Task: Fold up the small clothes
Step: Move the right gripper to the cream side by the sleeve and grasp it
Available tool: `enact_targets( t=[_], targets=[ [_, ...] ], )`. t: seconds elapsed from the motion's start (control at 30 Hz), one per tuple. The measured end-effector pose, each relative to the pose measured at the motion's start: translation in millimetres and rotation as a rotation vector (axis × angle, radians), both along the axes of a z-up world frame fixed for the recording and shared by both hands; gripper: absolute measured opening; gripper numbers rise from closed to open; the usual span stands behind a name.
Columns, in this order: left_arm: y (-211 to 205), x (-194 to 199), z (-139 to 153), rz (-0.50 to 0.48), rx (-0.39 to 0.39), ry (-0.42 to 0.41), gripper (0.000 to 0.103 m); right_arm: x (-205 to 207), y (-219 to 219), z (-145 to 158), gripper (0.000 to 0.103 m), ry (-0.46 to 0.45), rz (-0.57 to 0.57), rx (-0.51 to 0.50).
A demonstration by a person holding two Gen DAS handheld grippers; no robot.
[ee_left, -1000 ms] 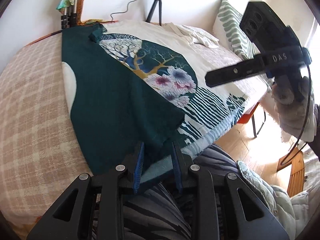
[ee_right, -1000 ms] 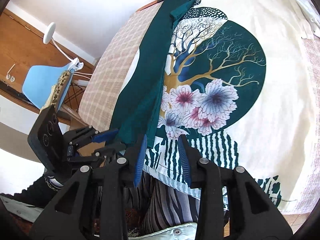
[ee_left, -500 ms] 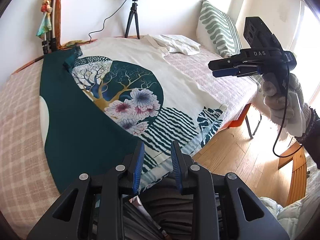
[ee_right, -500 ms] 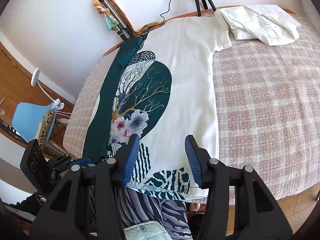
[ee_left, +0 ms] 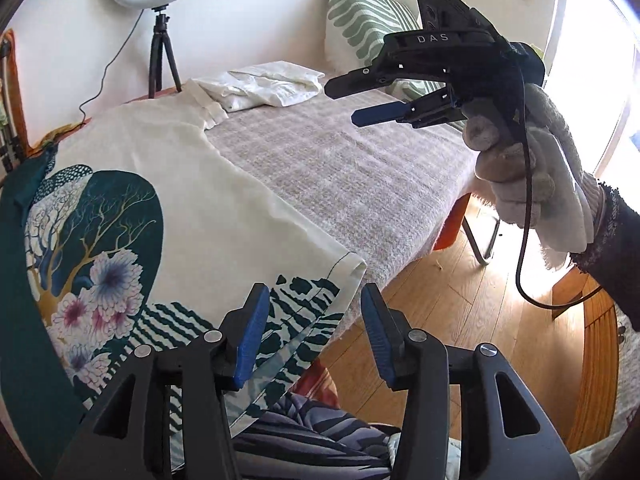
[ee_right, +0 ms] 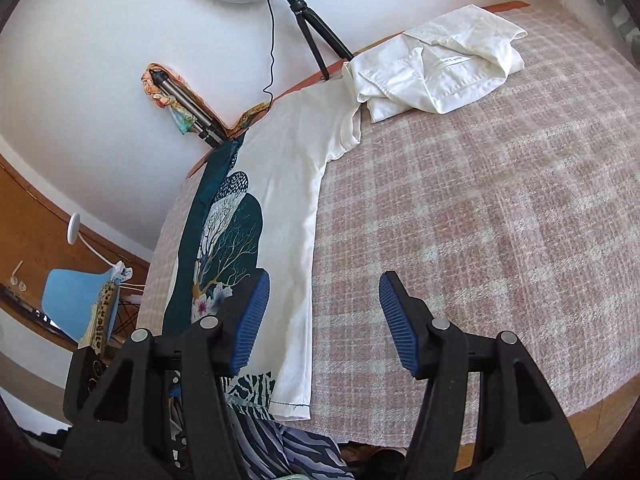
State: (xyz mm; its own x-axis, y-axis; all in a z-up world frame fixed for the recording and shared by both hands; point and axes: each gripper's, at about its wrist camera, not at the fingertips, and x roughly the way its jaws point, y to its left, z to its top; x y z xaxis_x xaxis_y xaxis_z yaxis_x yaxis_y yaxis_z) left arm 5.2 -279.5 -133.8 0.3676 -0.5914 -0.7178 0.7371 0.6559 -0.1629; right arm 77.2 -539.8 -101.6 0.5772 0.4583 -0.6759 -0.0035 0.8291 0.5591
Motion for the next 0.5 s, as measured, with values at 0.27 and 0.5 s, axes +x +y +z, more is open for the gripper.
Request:
enact_targets(
  t=[0.27, 0.5],
  targets=[
    [-47, 6, -16, -0.025, 0.056, 0.016, 0.047, 46, -14, -12, 0.06, 0.013, 0.02, 0.004],
    [-42, 10, -23, 0.008, 0.043, 0.012, 0.046, 116, 3, -29, 0.06, 0.057, 0.067, 0.025]
  ],
)
